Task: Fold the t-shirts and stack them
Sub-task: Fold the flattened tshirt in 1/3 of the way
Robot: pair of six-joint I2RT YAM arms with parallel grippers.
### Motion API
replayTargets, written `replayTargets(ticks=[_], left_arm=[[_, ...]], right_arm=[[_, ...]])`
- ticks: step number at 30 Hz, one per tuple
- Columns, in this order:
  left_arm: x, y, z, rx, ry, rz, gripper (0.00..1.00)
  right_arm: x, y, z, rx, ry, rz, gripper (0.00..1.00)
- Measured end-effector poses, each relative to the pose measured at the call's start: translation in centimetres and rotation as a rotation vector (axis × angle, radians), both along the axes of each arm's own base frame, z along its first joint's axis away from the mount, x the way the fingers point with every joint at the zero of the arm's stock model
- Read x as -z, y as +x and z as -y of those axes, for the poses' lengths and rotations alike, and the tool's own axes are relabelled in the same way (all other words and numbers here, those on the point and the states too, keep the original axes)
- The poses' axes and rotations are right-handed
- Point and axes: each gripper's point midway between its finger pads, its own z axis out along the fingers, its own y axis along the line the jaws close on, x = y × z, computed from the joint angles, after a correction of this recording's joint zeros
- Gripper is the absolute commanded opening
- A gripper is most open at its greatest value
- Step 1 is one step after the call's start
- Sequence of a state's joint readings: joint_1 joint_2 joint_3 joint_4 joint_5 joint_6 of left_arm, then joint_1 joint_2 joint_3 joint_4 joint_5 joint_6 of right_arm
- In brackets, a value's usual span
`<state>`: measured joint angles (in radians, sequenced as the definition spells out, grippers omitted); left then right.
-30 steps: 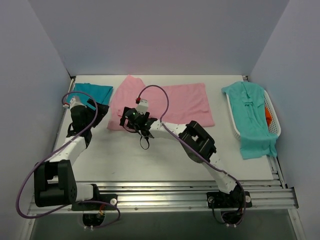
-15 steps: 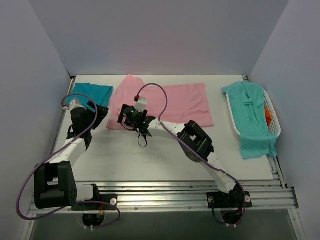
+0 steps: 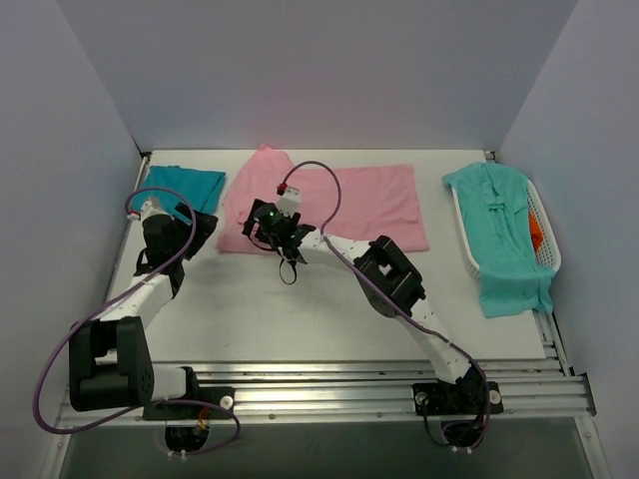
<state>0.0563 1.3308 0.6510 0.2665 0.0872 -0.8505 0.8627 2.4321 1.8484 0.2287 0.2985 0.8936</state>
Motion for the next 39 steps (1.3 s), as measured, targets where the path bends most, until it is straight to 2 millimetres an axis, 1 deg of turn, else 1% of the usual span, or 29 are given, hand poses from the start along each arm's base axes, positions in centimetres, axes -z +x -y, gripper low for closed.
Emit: replayTargets(ticks=[8, 14, 15, 17, 20, 22, 23, 24, 26, 27, 29, 36, 39], left_arm=[[0.9, 0.2, 0.0, 0.001, -0.002, -0.017, 0.84], [0.9, 0.3, 0.0, 0.002, -0.002, -0.013, 0.84], [0.9, 0.3, 0.0, 0.003, -0.002, -0.012, 0.84], [0.9, 0.3, 0.0, 0.003, -0.002, -0.011, 0.84], [1.1, 0.4, 0.0, 0.003, -0.002, -0.015, 0.84], [1.2, 0.4, 0.0, 0.003, -0.003, -0.018, 0.83], [1.3, 0.4, 0.0, 0.003, -0.003, -0.019, 0.83], [1.4, 0.4, 0.0, 0.003, -0.003, -0.02, 0.83], [1.6, 0.5, 0.0, 0.003, -0.003, -0.025, 0.83], [1.8, 0.5, 0.0, 0.003, -0.003, -0.028, 0.83], [2.0, 0.5, 0.0, 0.003, -0.003, -0.034, 0.83], [2.9, 0.7, 0.0, 0.004, -0.005, -0.052, 0.83], [3.1, 0.8, 0.0, 0.004, -0.005, -0.055, 0.83]], right_arm=[[0.0, 1.5, 1.3, 0.026, 0.013, -0.009, 0.73], [-0.1, 2.8, 2.3, 0.051, 0.022, -0.008, 0.58], [0.0, 3.0, 2.3, 0.055, 0.025, -0.008, 0.54], [0.2, 3.3, 2.6, 0.061, 0.026, -0.012, 0.49], [0.3, 3.7, 2.9, 0.066, 0.028, -0.014, 0.32], [0.2, 4.2, 2.9, 0.073, 0.036, -0.01, 0.25], [0.4, 4.5, 3.0, 0.074, 0.039, -0.011, 0.18], [0.5, 4.7, 2.9, 0.073, 0.041, -0.011, 0.14], [1.1, 5.0, 3.0, 0.074, 0.041, -0.018, 0.07], [1.5, 5.1, 3.2, 0.075, 0.038, -0.023, 0.05], [1.6, 5.3, 3.1, 0.074, 0.048, -0.022, 0.0], [1.4, 5.9, 3.5, 0.079, 0.062, -0.025, 0.0], [1.1, 6.5, 3.8, 0.09, 0.09, -0.026, 0.0]])
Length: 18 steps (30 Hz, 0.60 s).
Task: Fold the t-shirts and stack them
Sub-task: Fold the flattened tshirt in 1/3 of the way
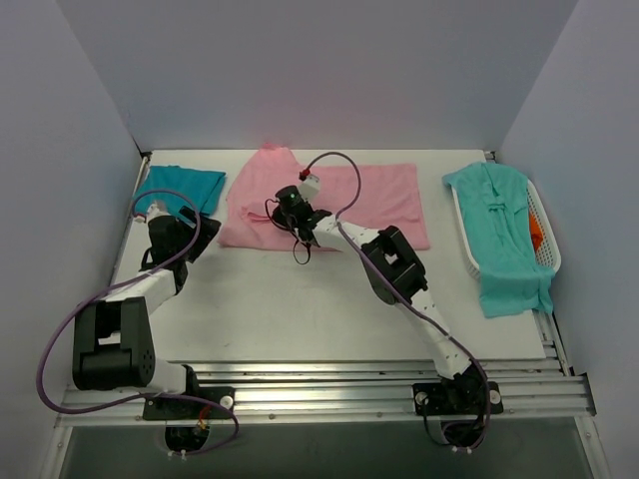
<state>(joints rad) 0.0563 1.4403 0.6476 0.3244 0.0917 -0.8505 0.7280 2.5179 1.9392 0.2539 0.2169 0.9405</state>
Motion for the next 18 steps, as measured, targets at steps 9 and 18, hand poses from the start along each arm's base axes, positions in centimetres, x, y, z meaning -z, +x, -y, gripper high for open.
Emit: replayTargets(ticks=[9, 18], left_arm=[[0.4, 0.2, 0.0, 0.001, 0.002, -0.001, 0.82], [0.8, 0.3, 0.0, 0.002, 0.006, -0.009, 0.82]], right_arm=[[-2.0, 5.1, 0.2, -0.007, 0.264, 0.066, 0.7], [-4.1, 8.1, 1.2, -0.026, 0.451, 0.185, 1.0]])
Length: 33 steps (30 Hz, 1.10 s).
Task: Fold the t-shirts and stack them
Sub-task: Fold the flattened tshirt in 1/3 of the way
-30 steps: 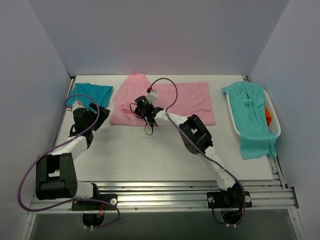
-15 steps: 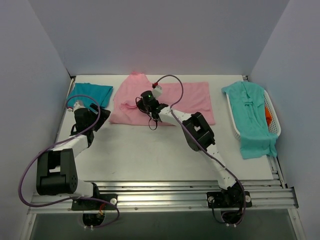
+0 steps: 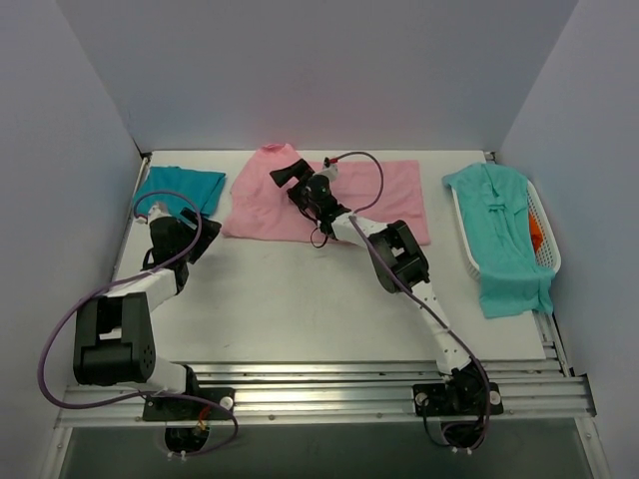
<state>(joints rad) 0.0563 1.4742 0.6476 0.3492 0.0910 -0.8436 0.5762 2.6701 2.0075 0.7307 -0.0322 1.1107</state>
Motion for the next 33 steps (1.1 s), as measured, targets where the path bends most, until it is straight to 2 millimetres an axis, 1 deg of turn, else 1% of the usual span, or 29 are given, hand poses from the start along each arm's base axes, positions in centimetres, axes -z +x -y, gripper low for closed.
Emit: replayTargets(ticks=[2, 6, 8, 10, 13, 17, 18, 20, 22, 23, 24, 26, 28, 30, 32, 33], left_arm=[[0.0, 0.0, 0.0, 0.0, 0.0, 0.0, 0.82], [0.0, 0.0, 0.0, 0.001, -0.002, 0.0, 0.81], [0.0, 0.1, 0.1, 0.002, -0.002, 0.001, 0.81], [0.0, 0.1, 0.3, 0.005, -0.004, 0.003, 0.81], [0.0, 0.1, 1.0, 0.017, -0.003, 0.003, 0.81], [0.4, 0.2, 2.9, 0.058, -0.005, -0.005, 0.8], [0.7, 0.3, 3.5, 0.072, -0.006, -0.009, 0.8], [1.6, 0.3, 4.8, 0.099, -0.005, -0.029, 0.8], [2.8, 0.3, 5.9, 0.118, -0.003, -0.054, 0.8], [3.2, 0.4, 6.1, 0.122, -0.003, -0.065, 0.8], [3.9, 0.6, 6.3, 0.121, -0.007, -0.081, 0.79], [5.0, 1.4, 6.4, 0.111, -0.01, -0.104, 0.79], [5.7, 2.4, 6.4, 0.097, -0.021, -0.113, 0.78], [5.5, 3.4, 6.3, 0.079, -0.028, -0.1, 0.77], [5.7, 4.2, 6.2, 0.055, -0.038, -0.097, 0.75], [5.6, 4.7, 6.1, 0.044, -0.042, -0.092, 0.74]], right_arm=[[-0.2, 0.0, 0.5, 0.001, 0.015, 0.029, 1.0], [-0.6, -1.1, 1.6, -0.014, -0.004, 0.059, 1.0], [-1.5, -1.9, 2.2, -0.022, -0.02, 0.075, 1.0], [-2.9, -3.2, 3.1, -0.029, -0.038, 0.094, 1.0], [-6.5, -6.2, 5.6, -0.009, -0.076, 0.127, 1.0], [-13.0, -9.6, 9.6, 0.063, -0.099, 0.212, 1.0], [-14.3, -10.3, 10.8, 0.089, -0.106, 0.226, 1.0], [-16.3, -11.8, 13.5, 0.16, -0.132, 0.241, 1.0], [-16.9, -13.6, 16.7, 0.246, -0.179, 0.214, 1.0], [-16.9, -14.3, 18.1, 0.292, -0.201, 0.195, 1.0], [-16.4, -14.9, 19.8, 0.341, -0.228, 0.164, 1.0], [-14.6, -16.2, 22.9, 0.43, -0.296, 0.088, 1.0], [-12.1, -17.2, 25.5, 0.497, -0.359, 0.013, 1.0], [-8.8, -18.1, 28.1, 0.545, -0.429, -0.076, 1.0], [-5.8, -18.8, 30.1, 0.575, -0.485, -0.157, 1.0], [-4.7, -19.0, 30.8, 0.582, -0.508, -0.189, 1.0]])
